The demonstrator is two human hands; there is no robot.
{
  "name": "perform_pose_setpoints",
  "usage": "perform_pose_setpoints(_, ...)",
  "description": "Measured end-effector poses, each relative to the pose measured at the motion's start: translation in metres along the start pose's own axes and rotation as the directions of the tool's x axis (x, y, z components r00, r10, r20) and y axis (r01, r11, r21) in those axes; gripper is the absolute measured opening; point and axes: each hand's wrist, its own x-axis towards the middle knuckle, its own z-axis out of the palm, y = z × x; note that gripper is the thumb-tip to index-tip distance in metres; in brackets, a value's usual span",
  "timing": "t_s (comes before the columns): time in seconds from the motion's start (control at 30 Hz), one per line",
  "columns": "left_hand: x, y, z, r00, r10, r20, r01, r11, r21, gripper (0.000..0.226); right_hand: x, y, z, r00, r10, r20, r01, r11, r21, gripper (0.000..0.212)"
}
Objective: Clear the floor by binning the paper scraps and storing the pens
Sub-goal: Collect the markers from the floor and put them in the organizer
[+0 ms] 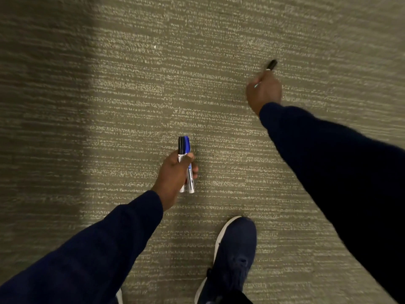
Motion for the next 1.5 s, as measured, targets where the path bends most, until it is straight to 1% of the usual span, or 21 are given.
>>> perform_pose_setpoints(0.03, -0.003, 0.002, 0.000, 1.000, -0.005, 0.003, 0.005, 1.000, -0.003, 0.013, -0.010, 0.002, -0.001, 0.999, 0.045, -0.006, -0.044, 0.993, 0.106, 0.016)
perform_pose_setpoints(0.07, -0.007, 0.006, -0.001, 1.000, -0.008, 0.003, 0.008, 1.000, -0.003, 0.014, -0.024, 0.004, -0.003, 0.996, 0.089, 0.019, -0.091, 0.969, 0.232, 0.006)
perform_pose_setpoints(0.1, -0.011, 0.010, -0.001, 1.000, -0.007, 0.002, 0.007, 1.000, -0.007, 0.014, -0.039, 0.003, -0.006, 0.989, 0.128, 0.076, -0.147, 0.917, 0.371, 0.009)
perform_pose_setpoints(0.13, -0.017, 0.016, -0.001, 1.000, -0.003, 0.000, 0.003, 1.000, -0.014, 0.015, -0.057, 0.000, -0.009, 0.974, 0.156, 0.162, -0.219, 0.830, 0.514, 0.014)
perform_pose_setpoints(0.17, -0.023, 0.024, -0.001, 1.000, 0.000, -0.003, 0.000, 1.000, -0.026, 0.015, -0.077, -0.005, -0.014, 0.952, 0.162, 0.259, -0.292, 0.727, 0.622, 0.017)
perform_pose_setpoints(0.2, -0.032, 0.035, -0.001, 1.000, 0.002, -0.008, -0.002, 0.999, -0.040, 0.016, -0.097, -0.011, -0.021, 0.929, 0.143, 0.342, -0.350, 0.639, 0.685, 0.019)
perform_pose_setpoints(0.27, -0.052, 0.059, -0.002, 1.000, 0.013, -0.023, -0.015, 0.998, -0.053, 0.018, -0.141, -0.027, -0.041, 0.888, 0.102, 0.449, -0.427, 0.551, 0.717, 0.020)
perform_pose_setpoints(0.37, -0.091, 0.102, -0.007, 0.999, 0.034, -0.033, -0.035, 0.999, -0.017, 0.025, -0.202, -0.060, -0.080, 0.863, 0.095, 0.496, -0.476, 0.485, 0.734, 0.027)
perform_pose_setpoints(0.43, -0.122, 0.135, -0.014, 0.998, 0.044, -0.039, -0.044, 0.999, 0.001, 0.023, -0.238, -0.087, -0.109, 0.860, 0.113, 0.498, -0.481, 0.507, 0.716, 0.027)
perform_pose_setpoints(0.5, -0.157, 0.170, -0.023, 0.997, 0.053, -0.049, -0.054, 0.998, -0.020, 0.022, -0.270, -0.120, -0.138, 0.854, 0.093, 0.512, -0.475, 0.541, 0.694, 0.025)
perform_pose_setpoints(0.67, -0.249, 0.255, -0.055, 0.994, 0.080, -0.069, -0.090, 0.985, -0.144, 0.028, -0.330, -0.204, -0.207, 0.856, -0.044, 0.516, -0.349, 0.686, 0.638, 0.022)
perform_pose_setpoints(0.73, -0.287, 0.284, -0.070, 0.991, 0.098, -0.088, -0.115, 0.971, -0.210, 0.024, -0.352, -0.238, -0.235, 0.856, -0.108, 0.506, -0.276, 0.731, 0.624, 0.019)
perform_pose_setpoints(0.83, -0.347, 0.321, -0.094, 0.989, 0.115, -0.097, -0.139, 0.942, -0.304, 0.016, -0.390, -0.285, -0.279, 0.833, -0.193, 0.518, -0.182, 0.789, 0.587, 0.017)
perform_pose_setpoints(0.93, -0.410, 0.354, -0.117, 0.983, 0.140, -0.117, -0.173, 0.917, -0.359, 0.018, -0.429, -0.325, -0.325, 0.821, -0.290, 0.492, -0.019, 0.847, 0.531, 0.012)
perform_pose_setpoints(1.0, -0.453, 0.371, -0.132, 0.981, 0.171, -0.088, -0.192, 0.900, -0.392, 0.019, -0.455, -0.349, -0.357, 0.802, -0.358, 0.478, 0.106, 0.873, 0.476, 0.009)
perform_pose_setpoints(1.1, -0.516, 0.395, -0.151, 0.971, 0.233, -0.061, -0.236, 0.867, -0.439, 0.014, -0.496, -0.382, -0.401, 0.759, -0.456, 0.465, 0.270, 0.870, 0.413, 0.008)
perform_pose_setpoints(1.2, -0.577, 0.415, -0.168, 0.957, 0.266, -0.113, -0.288, 0.846, -0.448, 0.004, -0.537, -0.411, -0.441, 0.707, -0.522, 0.477, 0.378, 0.849, 0.368, 0.017)
perform_pose_setpoints(1.27, -0.616, 0.429, -0.178, 0.949, 0.284, -0.135, -0.314, 0.823, -0.474, 0.005, -0.562, -0.429, -0.465, 0.678, -0.565, 0.471, 0.455, 0.825, 0.336, 0.023)
perform_pose_setpoints(1.3, -0.635, 0.435, -0.184, 0.944, 0.298, -0.139, -0.327, 0.807, -0.492, 0.006, -0.575, -0.439, -0.476, 0.661, -0.585, 0.470, 0.480, 0.811, 0.334, 0.024)
perform_pose_setpoints(1.37, -0.670, 0.446, -0.198, 0.932, 0.329, -0.152, -0.359, 0.778, -0.515, 0.007, -0.600, -0.459, -0.497, 0.636, -0.604, 0.480, 0.486, 0.797, 0.359, 0.021)
perform_pose_setpoints(1.5, -0.726, 0.462, -0.226, 0.899, 0.371, -0.233, -0.438, 0.748, -0.498, 0.010, -0.636, -0.494, -0.530, 0.600, -0.636, 0.485, 0.522, 0.771, 0.366, 0.019)
